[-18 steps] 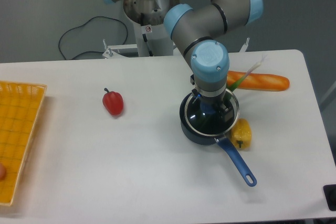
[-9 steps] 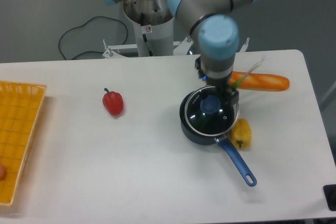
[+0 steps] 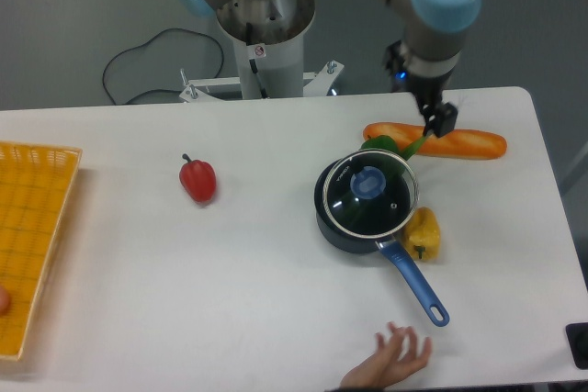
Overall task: Close the pot lid
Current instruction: 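Release the lid knob and raise the gripper away from the pot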
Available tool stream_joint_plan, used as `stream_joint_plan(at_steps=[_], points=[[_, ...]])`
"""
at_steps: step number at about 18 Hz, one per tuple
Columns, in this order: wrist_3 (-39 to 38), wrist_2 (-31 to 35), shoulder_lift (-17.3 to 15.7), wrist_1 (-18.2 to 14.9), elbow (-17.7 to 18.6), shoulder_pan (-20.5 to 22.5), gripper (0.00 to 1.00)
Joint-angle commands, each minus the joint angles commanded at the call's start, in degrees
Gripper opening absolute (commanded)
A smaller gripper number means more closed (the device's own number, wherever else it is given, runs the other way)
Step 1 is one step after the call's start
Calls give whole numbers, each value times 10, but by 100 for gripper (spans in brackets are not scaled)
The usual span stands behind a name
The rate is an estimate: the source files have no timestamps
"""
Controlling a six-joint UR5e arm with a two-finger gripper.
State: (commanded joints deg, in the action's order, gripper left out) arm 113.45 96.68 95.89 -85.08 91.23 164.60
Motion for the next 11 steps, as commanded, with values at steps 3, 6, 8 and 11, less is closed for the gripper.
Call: stream_joint_plan(at_steps=[3, 6, 8, 11], points=[[87, -15, -3, -11, -1, 38, 100], [104, -17, -8, -11, -3, 49, 100], [116, -17, -8, -11, -7, 50, 100], [122, -35, -10, -12, -13, 48, 100]])
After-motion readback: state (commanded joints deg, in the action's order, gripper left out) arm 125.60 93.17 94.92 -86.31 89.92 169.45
